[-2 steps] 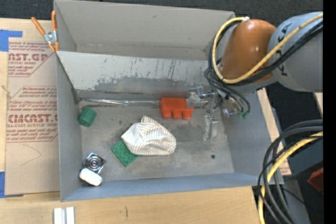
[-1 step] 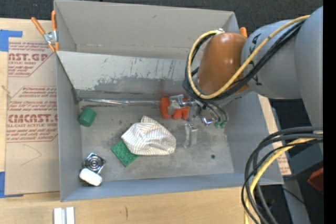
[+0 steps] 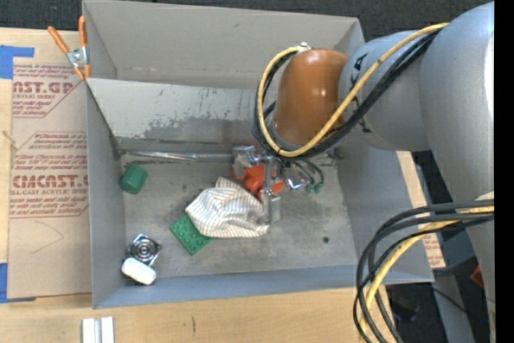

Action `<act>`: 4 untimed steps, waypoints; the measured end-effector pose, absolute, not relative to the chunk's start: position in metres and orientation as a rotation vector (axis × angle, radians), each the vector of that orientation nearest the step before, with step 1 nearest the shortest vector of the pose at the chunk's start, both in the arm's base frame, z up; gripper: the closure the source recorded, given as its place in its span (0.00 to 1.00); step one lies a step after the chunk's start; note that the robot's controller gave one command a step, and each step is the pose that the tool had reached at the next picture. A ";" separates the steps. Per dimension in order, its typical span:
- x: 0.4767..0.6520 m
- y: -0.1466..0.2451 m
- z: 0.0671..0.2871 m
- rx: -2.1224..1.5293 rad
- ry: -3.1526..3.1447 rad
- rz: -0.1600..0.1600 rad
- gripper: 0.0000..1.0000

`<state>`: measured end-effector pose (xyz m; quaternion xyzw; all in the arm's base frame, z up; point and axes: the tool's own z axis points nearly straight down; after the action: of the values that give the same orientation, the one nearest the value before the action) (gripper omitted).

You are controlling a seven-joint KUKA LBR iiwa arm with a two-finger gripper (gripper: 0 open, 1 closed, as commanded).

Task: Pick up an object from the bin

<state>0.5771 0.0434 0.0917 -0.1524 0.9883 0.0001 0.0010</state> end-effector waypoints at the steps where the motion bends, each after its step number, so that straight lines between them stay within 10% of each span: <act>1: 0.583 0.106 0.083 -0.414 3.100 -0.002 1.00; 2: 0.583 0.106 0.083 -0.414 3.100 -0.003 0.00; 3: 0.583 0.105 0.083 -0.414 3.100 -0.004 1.00; 4: 0.583 0.106 0.083 -0.414 3.100 -0.003 0.00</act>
Offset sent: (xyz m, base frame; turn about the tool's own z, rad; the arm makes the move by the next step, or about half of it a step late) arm 0.0000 0.0000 0.0000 0.0000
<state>0.5826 0.1055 0.0829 -0.1322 0.9912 -0.0011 0.0071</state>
